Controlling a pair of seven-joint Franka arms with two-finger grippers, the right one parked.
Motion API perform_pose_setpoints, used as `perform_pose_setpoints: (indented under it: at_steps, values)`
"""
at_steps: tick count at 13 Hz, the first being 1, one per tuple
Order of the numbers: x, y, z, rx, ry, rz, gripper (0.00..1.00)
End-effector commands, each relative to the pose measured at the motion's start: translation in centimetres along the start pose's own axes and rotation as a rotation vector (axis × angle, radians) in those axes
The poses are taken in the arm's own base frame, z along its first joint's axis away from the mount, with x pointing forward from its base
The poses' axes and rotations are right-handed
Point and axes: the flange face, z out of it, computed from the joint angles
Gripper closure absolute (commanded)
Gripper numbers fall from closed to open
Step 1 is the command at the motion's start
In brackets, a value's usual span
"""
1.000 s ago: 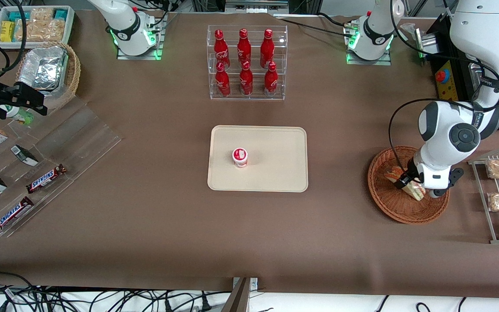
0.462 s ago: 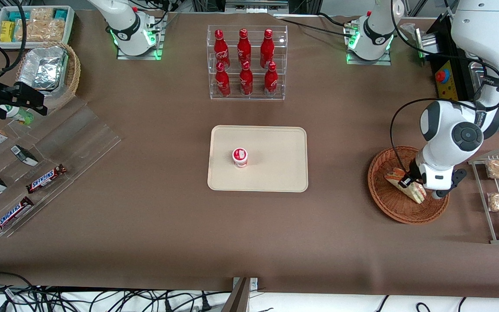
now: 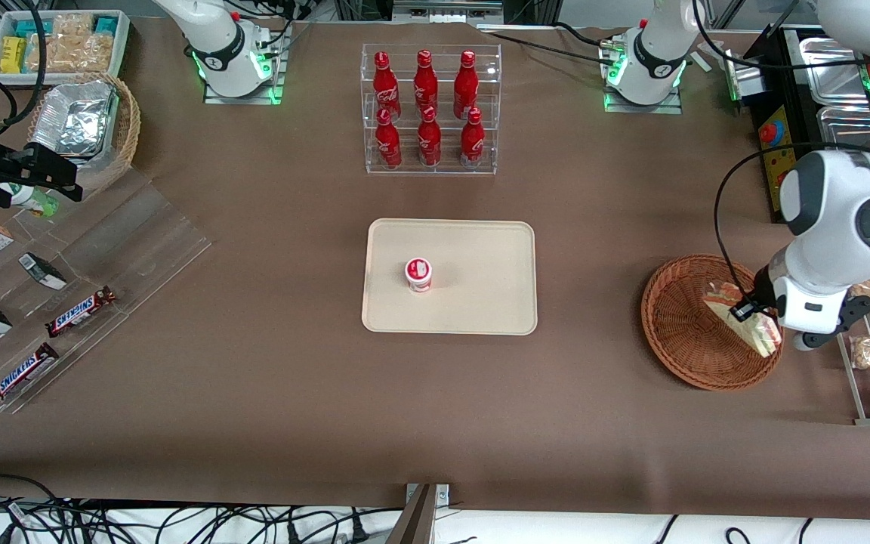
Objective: Place sandwich from basket to tray
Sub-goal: 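Lift the sandwich and carry it over the cream tray beside the cup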
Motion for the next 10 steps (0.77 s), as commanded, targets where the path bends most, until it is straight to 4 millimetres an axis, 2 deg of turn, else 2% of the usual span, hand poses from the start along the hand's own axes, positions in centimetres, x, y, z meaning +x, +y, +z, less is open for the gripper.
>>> perform_pose_setpoints:
  at_steps: [1,4,6,10]
  values:
    - [0.2,1.9,-5.1,0.007,-0.016,0.087,1.0]
    - [-1.4,4.6,-9.4,-0.057,-0.051,0.148,1.0]
    - [-3.4,7.4,-12.0,-0.106,-0.06,0.209,1.0]
    - [-8.4,12.7,-13.4,-0.152,-0.078,0.323,1.0]
